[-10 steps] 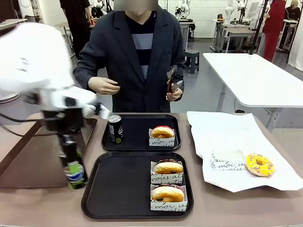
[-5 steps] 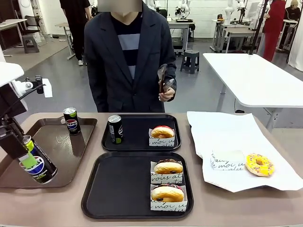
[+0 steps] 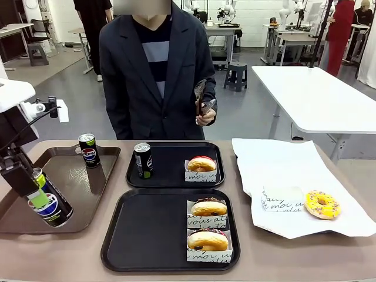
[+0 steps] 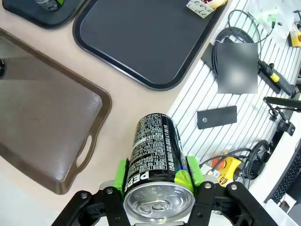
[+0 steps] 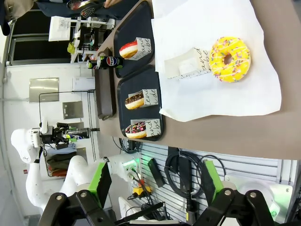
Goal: Set up donuts and drinks on trays.
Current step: Pick up one Pepsi coke from the Handle tray and place it on the Flat Tray without a Pepsi coke.
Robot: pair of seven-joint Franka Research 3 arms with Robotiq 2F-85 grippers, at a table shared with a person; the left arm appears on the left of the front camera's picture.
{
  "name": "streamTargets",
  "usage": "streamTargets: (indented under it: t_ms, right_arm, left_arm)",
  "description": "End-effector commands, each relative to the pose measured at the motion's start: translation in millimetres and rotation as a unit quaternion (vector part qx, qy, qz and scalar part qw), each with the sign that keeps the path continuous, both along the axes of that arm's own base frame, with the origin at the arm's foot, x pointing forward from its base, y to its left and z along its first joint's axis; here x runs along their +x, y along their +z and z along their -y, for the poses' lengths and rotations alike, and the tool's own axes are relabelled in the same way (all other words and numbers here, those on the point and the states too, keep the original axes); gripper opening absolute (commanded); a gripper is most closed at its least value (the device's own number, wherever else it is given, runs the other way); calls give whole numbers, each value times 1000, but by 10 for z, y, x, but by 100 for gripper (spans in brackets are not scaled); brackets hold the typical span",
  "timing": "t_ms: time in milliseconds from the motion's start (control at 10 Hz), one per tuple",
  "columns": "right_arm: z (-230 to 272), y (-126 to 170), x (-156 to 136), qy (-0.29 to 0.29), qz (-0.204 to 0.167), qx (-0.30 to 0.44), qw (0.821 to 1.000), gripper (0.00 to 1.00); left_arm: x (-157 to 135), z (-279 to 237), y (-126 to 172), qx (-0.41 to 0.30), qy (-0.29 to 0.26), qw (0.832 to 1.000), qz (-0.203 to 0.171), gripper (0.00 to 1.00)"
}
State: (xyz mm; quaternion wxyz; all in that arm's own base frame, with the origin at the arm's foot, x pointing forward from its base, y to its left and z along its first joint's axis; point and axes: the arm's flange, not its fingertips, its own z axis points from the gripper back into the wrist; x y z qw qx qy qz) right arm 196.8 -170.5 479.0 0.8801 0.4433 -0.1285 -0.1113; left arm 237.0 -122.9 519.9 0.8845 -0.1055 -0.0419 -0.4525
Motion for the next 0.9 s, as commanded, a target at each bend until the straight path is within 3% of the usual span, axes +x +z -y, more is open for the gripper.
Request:
streamTargets:
  t_ms: [0, 300, 500, 800]
  right_arm:
    - [2, -3, 3, 5, 11, 6, 1000, 100]
    - [2, -3, 3, 5, 11, 6, 1000, 100]
    - [2, -3, 3, 5, 11, 6, 1000, 100]
    - [2, -3, 3, 5, 11, 6, 1000, 100]
  left_arm:
    - [-39, -8, 30, -2, -1, 1000, 1, 59]
    - [291, 435, -156, 46, -8, 999, 8, 59]
    - [635, 793, -304, 57, 19, 998, 16, 59]
    - [1109, 1186, -796, 74, 76, 994, 14, 59]
